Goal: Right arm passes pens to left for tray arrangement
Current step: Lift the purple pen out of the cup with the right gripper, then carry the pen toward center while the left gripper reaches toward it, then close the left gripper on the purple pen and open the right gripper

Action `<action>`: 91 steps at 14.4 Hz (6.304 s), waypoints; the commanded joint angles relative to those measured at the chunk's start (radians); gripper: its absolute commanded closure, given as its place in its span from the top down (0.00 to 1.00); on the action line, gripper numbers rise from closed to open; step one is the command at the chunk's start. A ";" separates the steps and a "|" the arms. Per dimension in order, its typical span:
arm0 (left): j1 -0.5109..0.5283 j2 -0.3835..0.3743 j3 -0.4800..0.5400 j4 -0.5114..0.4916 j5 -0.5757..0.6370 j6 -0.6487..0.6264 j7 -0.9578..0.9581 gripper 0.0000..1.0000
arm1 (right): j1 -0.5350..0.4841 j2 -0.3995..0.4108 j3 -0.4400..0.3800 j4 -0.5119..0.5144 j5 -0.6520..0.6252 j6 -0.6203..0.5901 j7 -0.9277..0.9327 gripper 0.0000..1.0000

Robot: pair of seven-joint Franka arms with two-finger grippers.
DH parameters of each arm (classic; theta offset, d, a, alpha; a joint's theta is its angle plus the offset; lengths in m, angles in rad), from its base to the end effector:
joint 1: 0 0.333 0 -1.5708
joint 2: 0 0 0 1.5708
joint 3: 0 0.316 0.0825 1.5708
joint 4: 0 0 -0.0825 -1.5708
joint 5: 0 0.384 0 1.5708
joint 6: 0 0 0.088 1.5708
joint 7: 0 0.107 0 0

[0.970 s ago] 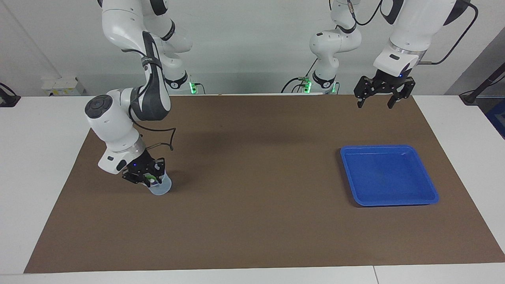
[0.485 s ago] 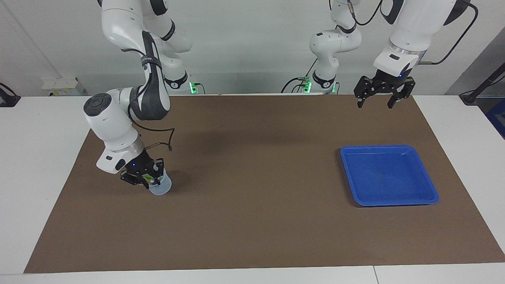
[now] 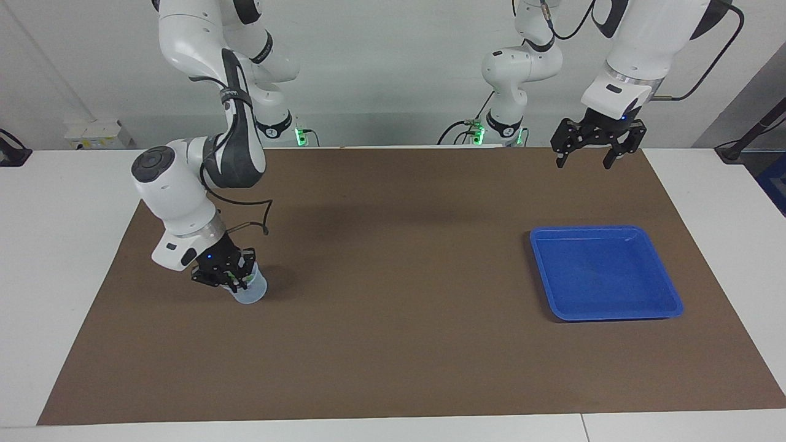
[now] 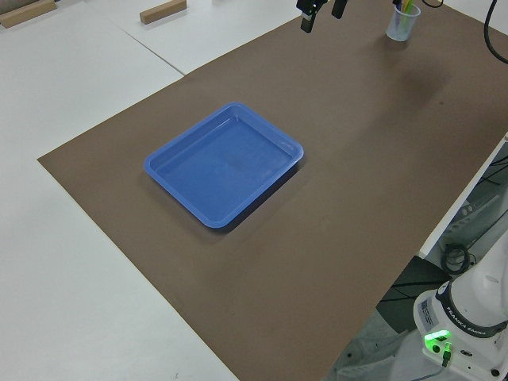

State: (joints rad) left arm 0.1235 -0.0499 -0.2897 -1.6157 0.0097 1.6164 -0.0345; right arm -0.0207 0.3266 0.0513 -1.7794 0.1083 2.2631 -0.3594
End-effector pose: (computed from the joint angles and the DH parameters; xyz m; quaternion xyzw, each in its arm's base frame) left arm 0.5361 -0.0931 0.6336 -0.9975 0.0659 -0.0253 0.0095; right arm 0.6553 0.0202 0.3895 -0.9826 -0.1603 -0.0859 0.0388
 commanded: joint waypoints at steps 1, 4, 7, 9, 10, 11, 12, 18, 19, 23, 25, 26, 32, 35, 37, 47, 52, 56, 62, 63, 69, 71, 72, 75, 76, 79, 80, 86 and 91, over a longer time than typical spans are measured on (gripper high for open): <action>0.013 -0.030 -0.002 -0.029 -0.011 -0.003 0.013 1.00 | -0.011 -0.001 0.007 0.002 0.018 -0.008 -0.035 0.00; 0.013 -0.030 -0.002 -0.029 -0.011 -0.003 0.018 1.00 | 0.001 -0.017 0.009 0.046 0.008 -0.066 -0.033 0.00; 0.013 -0.030 -0.002 -0.029 -0.011 0.008 0.019 1.00 | 0.002 -0.043 0.009 0.101 0.005 -0.148 -0.036 0.00; 0.016 -0.030 0.000 -0.030 -0.011 0.013 0.022 1.00 | 0.005 -0.090 0.012 0.106 0.004 -0.184 -0.052 0.00; 0.019 -0.030 0.000 -0.035 -0.011 0.013 0.022 1.00 | 0.005 -0.115 0.015 0.106 0.004 -0.203 -0.061 0.00; 0.019 -0.033 0.000 -0.041 -0.011 0.010 0.025 1.00 | 0.005 -0.142 0.015 0.106 0.004 -0.221 -0.071 0.00; 0.019 -0.037 0.000 -0.047 -0.011 0.013 0.028 1.00 | 0.005 -0.167 0.016 0.106 0.004 -0.244 -0.076 0.00; 0.045 -0.064 0.000 -0.113 -0.017 0.051 0.025 1.00 | 0.061 -0.251 0.038 0.202 0.022 -0.424 -0.052 0.00; 0.048 -0.064 0.000 -0.113 -0.019 0.054 0.025 1.00 | 0.068 -0.253 0.050 0.207 0.024 -0.425 -0.020 0.00; 0.048 -0.064 0.000 -0.116 -0.033 0.062 0.025 1.00 | 0.073 -0.259 0.119 0.204 0.100 -0.430 0.283 0.00; 0.064 -0.064 0.001 -0.122 -0.075 0.069 0.013 1.00 | 0.082 -0.264 0.122 0.195 0.132 -0.427 0.400 0.00; 0.083 -0.064 0.000 -0.133 -0.111 0.075 0.010 1.00 | 0.097 -0.265 0.122 0.193 0.145 -0.427 0.439 0.00; 0.110 -0.070 0.000 -0.168 -0.247 0.065 -0.261 1.00 | 0.154 -0.276 0.122 0.169 0.313 -0.358 0.790 0.00; 0.105 -0.077 0.000 -0.181 -0.341 0.060 -0.535 0.99 | 0.229 -0.276 0.122 0.155 0.344 -0.259 1.014 0.00; 0.097 -0.077 0.000 -0.182 -0.402 0.057 -0.672 0.97 | 0.261 -0.276 0.122 0.144 0.353 -0.203 1.124 0.00; 0.033 -0.087 -0.016 -0.204 -0.649 0.152 -1.456 0.99 | 0.363 -0.274 0.122 0.083 0.511 0.048 1.464 0.00; -0.033 -0.082 -0.016 -0.201 -0.648 0.218 -1.617 0.99 | 0.426 -0.265 0.122 0.061 0.505 0.139 1.435 0.00; -0.116 -0.074 -0.016 -0.205 -0.645 0.332 -1.723 0.99 | 0.427 -0.265 0.122 0.060 0.505 0.138 1.430 0.00; -0.174 -0.090 -0.016 -0.254 -0.643 0.413 -1.770 0.93 | 0.427 -0.267 0.122 0.055 0.505 0.138 1.429 0.00; -0.192 -0.093 -0.016 -0.271 -0.643 0.422 -1.760 0.91 | 0.427 -0.267 0.122 0.055 0.505 0.138 1.430 0.00; -0.194 -0.100 -0.016 -0.274 -0.643 0.424 -1.748 0.54 | 0.427 -0.267 0.122 0.055 0.505 0.138 1.430 0.00; -0.183 -0.093 -0.011 -0.256 -0.643 0.404 -1.748 0.50 | 0.426 -0.267 0.122 0.055 0.505 0.138 1.430 0.00; -0.182 -0.091 -0.003 -0.247 -0.643 0.384 -1.746 0.50 | 0.426 -0.267 0.122 0.055 0.505 0.138 1.430 0.00; -0.180 -0.090 -0.002 -0.243 -0.643 0.379 -1.730 0.39 | 0.426 -0.267 0.122 0.055 0.505 0.138 1.430 0.00; -0.179 -0.087 -0.003 -0.237 -0.643 0.381 -1.730 0.28 | 0.426 -0.267 0.122 0.055 0.505 0.138 1.430 0.00; -0.180 -0.082 -0.003 -0.227 -0.645 0.382 -1.728 0.13 | 0.424 -0.265 0.122 0.055 0.505 0.138 1.430 0.00; -0.185 -0.082 -0.003 -0.227 -0.645 0.387 -1.725 0.00 | 0.424 -0.265 0.122 0.055 0.505 0.138 1.429 0.00; -0.182 -0.084 -0.003 -0.234 -0.655 0.384 -1.636 0.00 | 0.420 -0.265 0.122 0.055 0.505 0.138 1.430 0.00; -0.180 -0.084 -0.003 -0.234 -0.654 0.376 -1.631 0.00 | 0.413 -0.265 0.122 0.057 0.507 0.121 1.433 0.02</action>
State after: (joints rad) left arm -0.0589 -0.1188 -0.2950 -1.8437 -0.6263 2.0215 -1.7271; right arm 0.4041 0.0645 0.1756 -1.7096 0.5926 2.3795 1.0961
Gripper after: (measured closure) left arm 0.824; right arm 0.824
